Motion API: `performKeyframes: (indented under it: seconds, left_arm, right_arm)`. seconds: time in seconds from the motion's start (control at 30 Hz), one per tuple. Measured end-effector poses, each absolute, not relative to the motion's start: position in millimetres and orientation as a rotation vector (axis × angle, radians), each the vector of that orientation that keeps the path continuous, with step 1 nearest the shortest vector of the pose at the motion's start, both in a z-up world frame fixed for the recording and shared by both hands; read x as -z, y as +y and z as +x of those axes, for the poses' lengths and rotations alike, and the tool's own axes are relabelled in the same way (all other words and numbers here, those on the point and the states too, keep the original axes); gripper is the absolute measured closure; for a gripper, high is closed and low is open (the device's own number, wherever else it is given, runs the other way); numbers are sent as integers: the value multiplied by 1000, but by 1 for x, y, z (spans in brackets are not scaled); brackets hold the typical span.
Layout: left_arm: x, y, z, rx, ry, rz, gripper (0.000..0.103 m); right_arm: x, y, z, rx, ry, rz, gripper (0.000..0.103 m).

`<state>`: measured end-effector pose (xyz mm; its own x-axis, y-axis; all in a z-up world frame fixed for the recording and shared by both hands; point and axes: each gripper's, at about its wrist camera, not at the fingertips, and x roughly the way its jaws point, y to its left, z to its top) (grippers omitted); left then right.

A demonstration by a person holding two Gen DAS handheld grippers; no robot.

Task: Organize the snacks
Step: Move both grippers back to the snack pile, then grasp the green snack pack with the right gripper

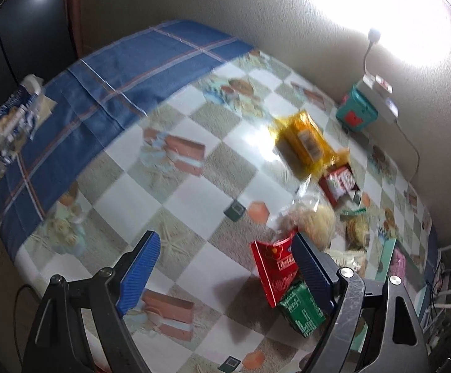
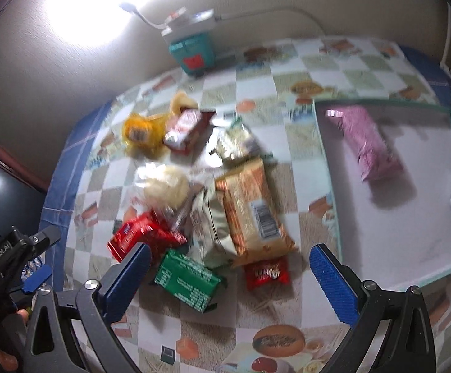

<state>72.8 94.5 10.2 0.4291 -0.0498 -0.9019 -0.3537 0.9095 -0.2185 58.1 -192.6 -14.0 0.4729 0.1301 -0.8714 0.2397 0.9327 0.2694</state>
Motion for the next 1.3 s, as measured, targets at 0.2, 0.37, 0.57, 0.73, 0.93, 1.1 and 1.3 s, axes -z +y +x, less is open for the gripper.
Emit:
performKeyframes:
  seconds: [0.2, 0.37, 0.57, 0.73, 0.93, 1.1, 1.3]
  left_arm:
    - [18, 80, 84, -186, 1209, -390, 16]
    - [38, 74, 92, -174, 1269, -411, 16]
    - [39, 78, 101, -191, 1261, -395, 16]
    - [40, 81, 107, -201, 1257, -359, 16]
    - [38, 86, 111, -196, 1240, -328, 16]
    - [35, 85, 115, -169, 1231, -318, 16]
    - [35, 78, 118, -139, 1238, -294, 16]
  right_arm:
    - [43, -186, 60, 98, 1201, 438, 2]
    - [60, -175, 62, 115, 1250, 458, 6]
    - [72, -159, 69, 140, 1283, 461, 8]
    - [75, -146, 76, 152, 1280, 460, 9]
    - [82, -129, 86, 171, 1285, 444, 10]
    - [85, -117, 93, 185, 1281, 393, 10]
    - [86, -117, 96, 202, 1288, 376, 15]
